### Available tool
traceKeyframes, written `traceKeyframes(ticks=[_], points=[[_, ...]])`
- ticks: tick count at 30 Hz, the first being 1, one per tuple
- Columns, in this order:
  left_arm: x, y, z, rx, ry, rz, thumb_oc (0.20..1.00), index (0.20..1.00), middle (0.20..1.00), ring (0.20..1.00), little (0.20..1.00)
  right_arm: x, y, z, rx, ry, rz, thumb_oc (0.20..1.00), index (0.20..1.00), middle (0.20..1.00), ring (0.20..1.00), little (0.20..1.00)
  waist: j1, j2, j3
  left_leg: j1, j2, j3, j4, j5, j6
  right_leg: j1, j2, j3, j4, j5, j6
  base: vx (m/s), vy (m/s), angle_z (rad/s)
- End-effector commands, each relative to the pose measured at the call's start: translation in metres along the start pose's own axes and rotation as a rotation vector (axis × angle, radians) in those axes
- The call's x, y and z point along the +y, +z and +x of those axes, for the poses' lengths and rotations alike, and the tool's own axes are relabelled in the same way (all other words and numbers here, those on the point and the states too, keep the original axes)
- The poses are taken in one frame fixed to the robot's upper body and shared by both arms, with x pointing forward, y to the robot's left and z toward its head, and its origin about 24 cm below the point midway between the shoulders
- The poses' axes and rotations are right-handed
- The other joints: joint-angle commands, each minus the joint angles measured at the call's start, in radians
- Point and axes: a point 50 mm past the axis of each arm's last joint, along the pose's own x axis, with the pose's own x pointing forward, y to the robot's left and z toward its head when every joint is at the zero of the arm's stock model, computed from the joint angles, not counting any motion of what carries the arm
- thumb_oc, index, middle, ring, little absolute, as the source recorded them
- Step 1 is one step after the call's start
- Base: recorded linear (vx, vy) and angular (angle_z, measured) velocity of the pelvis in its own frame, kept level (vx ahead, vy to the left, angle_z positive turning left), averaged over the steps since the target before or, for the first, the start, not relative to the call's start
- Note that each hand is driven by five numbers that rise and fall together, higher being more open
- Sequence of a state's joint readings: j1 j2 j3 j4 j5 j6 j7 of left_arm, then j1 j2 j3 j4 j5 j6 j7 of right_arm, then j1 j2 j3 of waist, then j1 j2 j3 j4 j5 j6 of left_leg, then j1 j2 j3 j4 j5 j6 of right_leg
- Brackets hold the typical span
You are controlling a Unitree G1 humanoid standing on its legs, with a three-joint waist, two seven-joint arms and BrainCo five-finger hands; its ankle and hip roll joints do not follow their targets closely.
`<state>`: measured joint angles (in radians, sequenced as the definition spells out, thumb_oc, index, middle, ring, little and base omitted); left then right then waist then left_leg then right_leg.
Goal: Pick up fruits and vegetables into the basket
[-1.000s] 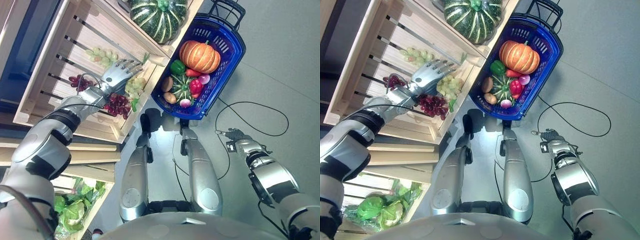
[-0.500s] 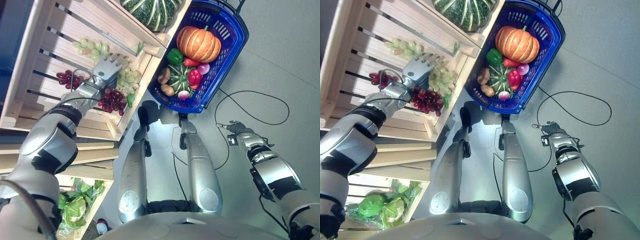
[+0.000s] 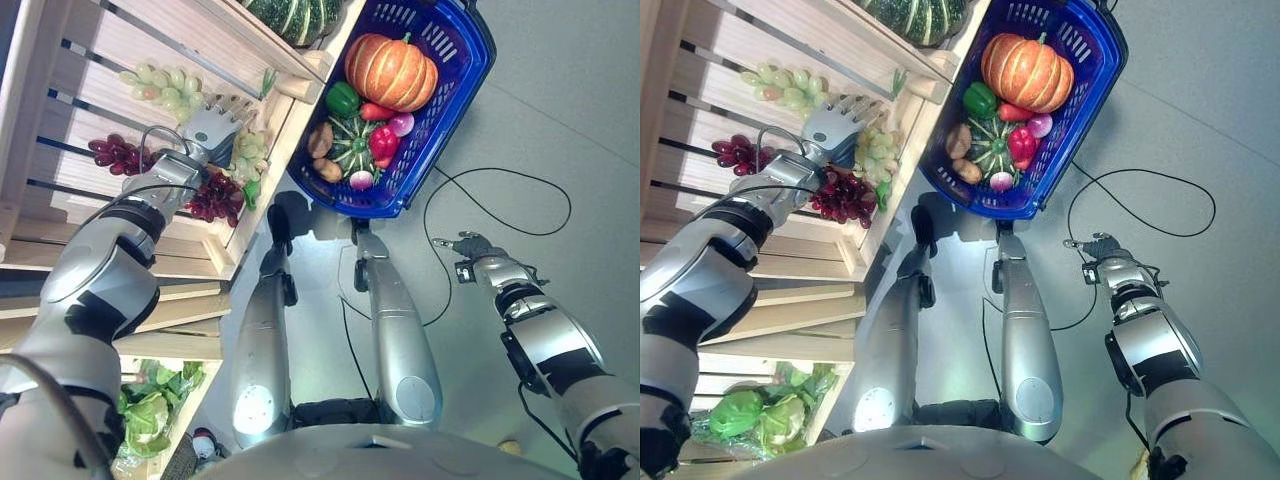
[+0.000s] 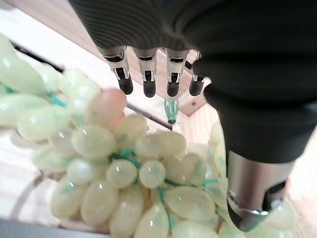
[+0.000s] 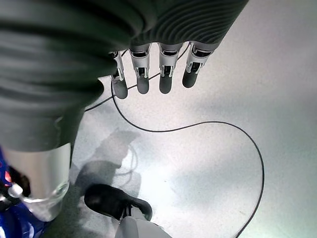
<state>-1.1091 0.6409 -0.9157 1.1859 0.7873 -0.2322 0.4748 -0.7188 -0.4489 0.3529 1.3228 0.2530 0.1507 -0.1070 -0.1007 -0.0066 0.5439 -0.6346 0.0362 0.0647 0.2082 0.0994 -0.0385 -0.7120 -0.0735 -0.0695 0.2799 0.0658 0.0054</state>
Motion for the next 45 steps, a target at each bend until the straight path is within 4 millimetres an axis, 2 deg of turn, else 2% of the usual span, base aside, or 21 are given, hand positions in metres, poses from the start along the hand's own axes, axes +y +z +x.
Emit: traceKeyframes(ticks=[1,15,36,37,38,39,40,41,45], points=[[0.008,-0.012,0.003,0.057,0.000,0.017,1.000,1.000,1.000,1.000,1.000,-0.007,-0.016,0.000,0.038,-0.036,-0.020,1.000,1.000,1.000,1.000,1.000,0.015,-0.016,-0.024,-0.035,-0.013,-0.023,0.105,-0.085,-0.024,0.012,0.037,0.004,0.069,-0.056,0.072,0.00,0.000,0.00],[-0.022,-0.009,-0.010,0.104,-0.176,-0.016,1.000,1.000,1.000,1.000,1.000,-0.006,-0.014,0.000,0.026,-0.038,-0.014,1.000,1.000,1.000,1.000,1.000,0.023,-0.019,-0.024,-0.052,-0.012,-0.031,0.108,-0.083,-0.028,0.003,0.036,-0.002,0.062,-0.051,0.074,0.00,0.000,0.00],[-0.039,-0.013,-0.020,0.201,-0.237,0.016,1.000,1.000,1.000,1.000,1.000,-0.006,-0.008,0.000,0.007,-0.041,-0.009,1.000,1.000,1.000,1.000,1.000,0.027,-0.034,-0.024,-0.083,-0.016,-0.039,0.103,-0.077,-0.027,-0.025,0.043,0.001,0.057,-0.040,0.075,0.00,0.000,0.00],[-0.041,-0.013,-0.020,0.211,-0.250,0.014,0.940,0.940,0.940,0.940,0.940,-0.006,-0.007,0.000,0.006,-0.041,-0.009,1.000,1.000,1.000,1.000,1.000,0.028,-0.035,-0.024,-0.084,-0.015,-0.040,0.102,-0.076,-0.028,-0.025,0.043,0.001,0.056,-0.039,0.076,0.00,0.000,0.00],[-0.042,-0.013,-0.021,0.213,-0.258,0.013,0.805,0.805,0.805,0.805,0.805,-0.005,-0.007,0.000,0.005,-0.040,-0.009,1.000,1.000,1.000,1.000,1.000,0.028,-0.035,-0.024,-0.083,-0.015,-0.041,0.102,-0.076,-0.028,-0.025,0.043,0.000,0.056,-0.039,0.076,-0.01,-0.008,0.04],[-0.044,-0.014,-0.022,0.222,-0.274,0.015,0.495,0.495,0.495,0.495,0.495,-0.005,-0.006,0.000,0.003,-0.039,-0.009,1.000,1.000,1.000,1.000,1.000,0.028,-0.036,-0.024,-0.084,-0.015,-0.041,0.102,-0.076,-0.028,-0.024,0.043,0.001,0.054,-0.038,0.076,0.00,0.000,0.00],[-0.044,-0.014,-0.022,0.222,-0.274,0.015,0.495,0.495,0.495,0.495,0.495,-0.005,-0.006,0.000,0.003,-0.039,-0.009,1.000,1.000,1.000,1.000,1.000,0.028,-0.036,-0.024,-0.084,-0.015,-0.041,0.102,-0.076,-0.028,-0.024,0.043,0.001,0.054,-0.038,0.076,0.00,0.000,0.00],[-0.046,-0.013,-0.023,0.225,-0.285,0.009,0.200,0.200,0.200,0.200,0.200,-0.004,-0.005,0.000,0.001,-0.040,-0.008,1.000,1.000,1.000,1.000,1.000,0.028,-0.036,-0.024,-0.086,-0.015,-0.042,0.103,-0.076,-0.029,-0.024,0.042,0.000,0.054,-0.038,0.077,0.00,0.000,0.00],[-0.049,-0.012,-0.025,0.234,-0.314,-0.009,0.200,0.200,0.200,0.200,0.200,-0.005,-0.004,0.000,-0.002,-0.040,-0.009,1.000,1.000,1.000,1.000,1.000,0.028,-0.035,-0.024,-0.086,-0.015,-0.042,0.100,-0.074,-0.029,-0.025,0.042,0.000,0.050,-0.037,0.076,0.00,0.000,0.00]])
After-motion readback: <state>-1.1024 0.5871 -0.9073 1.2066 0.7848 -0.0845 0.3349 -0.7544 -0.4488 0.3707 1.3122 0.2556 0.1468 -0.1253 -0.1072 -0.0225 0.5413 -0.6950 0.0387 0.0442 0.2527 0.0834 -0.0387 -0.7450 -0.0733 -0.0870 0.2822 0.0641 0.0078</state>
